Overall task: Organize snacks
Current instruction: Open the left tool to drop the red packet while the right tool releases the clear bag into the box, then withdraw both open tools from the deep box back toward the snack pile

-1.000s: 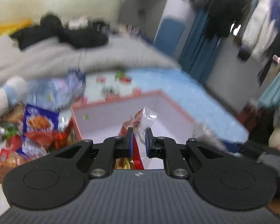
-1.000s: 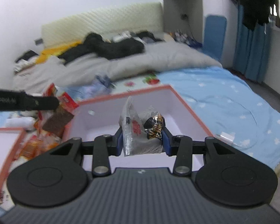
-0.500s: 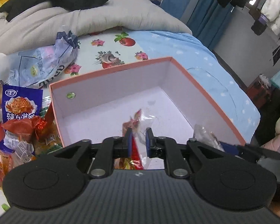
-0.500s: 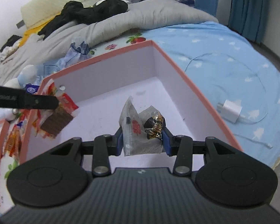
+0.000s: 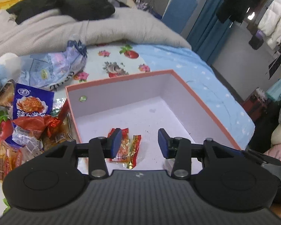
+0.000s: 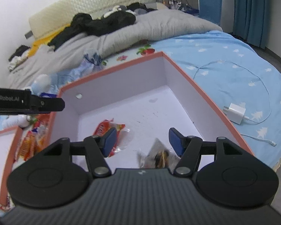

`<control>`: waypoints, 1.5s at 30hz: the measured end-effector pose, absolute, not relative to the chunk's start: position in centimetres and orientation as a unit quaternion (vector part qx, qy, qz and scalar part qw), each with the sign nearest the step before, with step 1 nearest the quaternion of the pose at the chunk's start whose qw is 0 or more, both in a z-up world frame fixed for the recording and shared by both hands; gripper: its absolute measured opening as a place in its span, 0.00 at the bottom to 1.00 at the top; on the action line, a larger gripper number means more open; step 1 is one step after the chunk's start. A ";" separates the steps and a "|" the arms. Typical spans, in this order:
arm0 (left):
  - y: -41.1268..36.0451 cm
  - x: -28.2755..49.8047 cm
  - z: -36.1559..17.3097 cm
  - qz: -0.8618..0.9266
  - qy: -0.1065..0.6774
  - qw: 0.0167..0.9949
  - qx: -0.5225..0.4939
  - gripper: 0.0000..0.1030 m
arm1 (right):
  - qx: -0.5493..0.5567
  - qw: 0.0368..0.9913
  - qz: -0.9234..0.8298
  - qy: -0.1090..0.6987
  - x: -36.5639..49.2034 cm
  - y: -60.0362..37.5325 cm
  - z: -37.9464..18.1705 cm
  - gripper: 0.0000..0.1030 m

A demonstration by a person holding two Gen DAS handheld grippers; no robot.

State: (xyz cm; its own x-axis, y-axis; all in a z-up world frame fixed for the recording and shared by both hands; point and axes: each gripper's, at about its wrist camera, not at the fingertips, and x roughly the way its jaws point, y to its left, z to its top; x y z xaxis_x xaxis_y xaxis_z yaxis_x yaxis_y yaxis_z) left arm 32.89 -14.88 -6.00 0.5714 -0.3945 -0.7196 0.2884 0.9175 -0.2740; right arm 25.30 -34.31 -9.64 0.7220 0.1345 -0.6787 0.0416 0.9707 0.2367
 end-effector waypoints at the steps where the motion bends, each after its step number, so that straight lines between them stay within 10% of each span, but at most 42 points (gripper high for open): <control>1: -14.6 32.2 -5.7 -0.192 0.412 0.888 -0.061 0.47 | 0.120 0.922 0.028 0.367 24.9 -34.2 -9.4 0.62; 45: -0.9 5.1 -4.0 -0.047 0.315 0.944 -0.082 0.47 | 0.051 0.936 0.205 0.280 7.0 -22.0 -6.2 0.62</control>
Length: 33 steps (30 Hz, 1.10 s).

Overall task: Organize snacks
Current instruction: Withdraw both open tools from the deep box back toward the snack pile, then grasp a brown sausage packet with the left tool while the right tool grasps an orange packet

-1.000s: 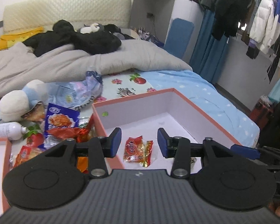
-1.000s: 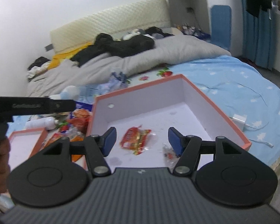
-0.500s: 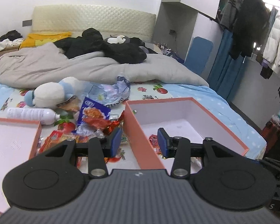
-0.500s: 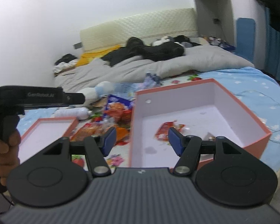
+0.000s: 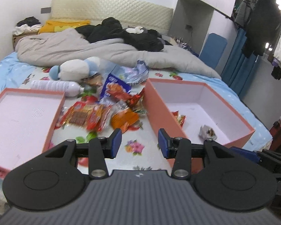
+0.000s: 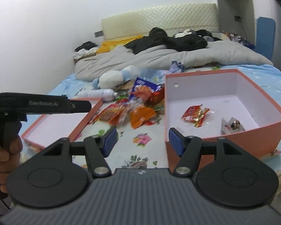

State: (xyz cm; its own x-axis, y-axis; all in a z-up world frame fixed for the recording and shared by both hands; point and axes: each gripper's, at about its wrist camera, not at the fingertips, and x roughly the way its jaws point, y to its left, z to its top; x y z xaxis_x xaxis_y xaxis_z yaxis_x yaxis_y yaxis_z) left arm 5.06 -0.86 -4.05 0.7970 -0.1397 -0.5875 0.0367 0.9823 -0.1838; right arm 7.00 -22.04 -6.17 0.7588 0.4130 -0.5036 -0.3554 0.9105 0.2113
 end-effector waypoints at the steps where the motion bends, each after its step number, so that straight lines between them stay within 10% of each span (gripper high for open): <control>1: -0.7 4.8 -4.2 -0.045 0.317 0.944 -0.083 0.47 | 0.050 0.936 0.207 0.280 6.8 -21.9 -6.2 0.62; 33: 8.1 16.6 -12.7 0.006 0.369 0.925 -0.093 0.67 | -0.045 0.943 0.208 0.256 14.6 -11.4 -12.7 0.62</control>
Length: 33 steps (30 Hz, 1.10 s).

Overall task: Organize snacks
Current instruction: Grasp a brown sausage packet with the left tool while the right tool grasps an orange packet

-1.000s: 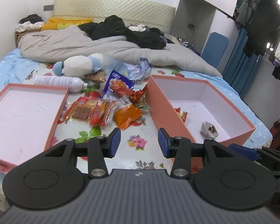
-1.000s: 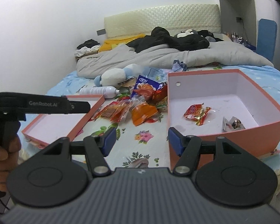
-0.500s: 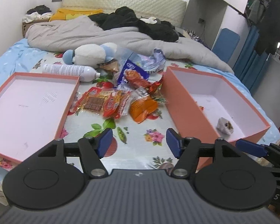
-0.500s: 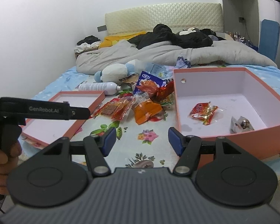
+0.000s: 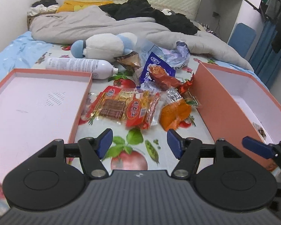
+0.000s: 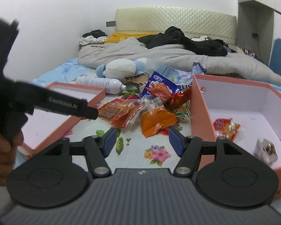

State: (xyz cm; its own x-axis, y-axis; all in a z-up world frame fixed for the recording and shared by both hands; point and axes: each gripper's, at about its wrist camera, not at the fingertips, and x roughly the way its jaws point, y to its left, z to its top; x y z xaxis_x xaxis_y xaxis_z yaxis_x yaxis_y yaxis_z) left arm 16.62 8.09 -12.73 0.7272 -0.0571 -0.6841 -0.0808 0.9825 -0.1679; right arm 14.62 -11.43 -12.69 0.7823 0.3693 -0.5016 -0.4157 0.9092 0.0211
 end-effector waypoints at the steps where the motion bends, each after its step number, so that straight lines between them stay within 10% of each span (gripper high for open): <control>1: 8.4 17.2 -13.0 0.004 0.371 0.924 -0.096 0.67 | -0.053 0.942 0.204 0.260 15.3 -11.0 -13.1 0.62; 17: 8.4 27.6 -18.0 -0.060 0.433 0.896 -0.072 0.64 | -0.185 0.929 0.165 0.276 24.1 -6.2 -18.0 0.77; 33: 9.1 31.0 -21.0 -0.059 0.473 0.876 -0.077 0.05 | -0.279 0.899 0.204 0.271 28.1 -3.1 -21.0 0.77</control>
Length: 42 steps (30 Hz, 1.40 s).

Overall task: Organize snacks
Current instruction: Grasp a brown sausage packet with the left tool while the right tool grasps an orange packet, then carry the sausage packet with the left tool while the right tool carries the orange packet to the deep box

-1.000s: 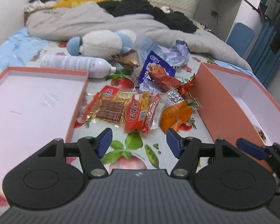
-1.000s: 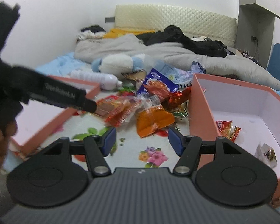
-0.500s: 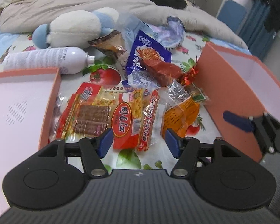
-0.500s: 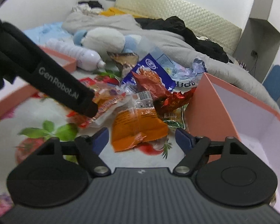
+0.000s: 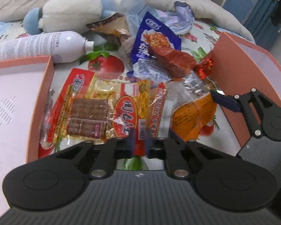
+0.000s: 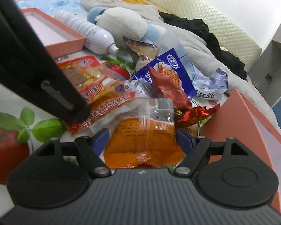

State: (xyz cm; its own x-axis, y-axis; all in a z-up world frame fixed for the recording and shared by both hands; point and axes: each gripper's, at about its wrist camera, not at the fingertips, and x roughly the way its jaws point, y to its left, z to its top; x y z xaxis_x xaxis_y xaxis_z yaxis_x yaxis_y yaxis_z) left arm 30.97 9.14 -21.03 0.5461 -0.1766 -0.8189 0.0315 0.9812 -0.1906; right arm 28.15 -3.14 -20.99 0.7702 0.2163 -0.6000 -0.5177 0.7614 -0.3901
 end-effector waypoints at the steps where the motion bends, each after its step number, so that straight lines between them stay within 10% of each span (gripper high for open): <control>1: 9.2 30.9 -21.0 -0.057 0.472 0.877 -0.077 0.04 | -0.278 0.898 0.204 0.273 28.2 -3.1 -21.1 0.78; 38: 5.6 7.8 -13.9 -0.073 0.422 0.889 -0.163 0.00 | -0.152 0.893 0.233 0.355 13.9 -11.5 -15.6 0.64; 42: 4.9 7.5 -13.9 -0.066 0.432 0.888 -0.140 0.17 | -0.137 0.885 0.237 0.377 13.4 -12.3 -16.1 0.65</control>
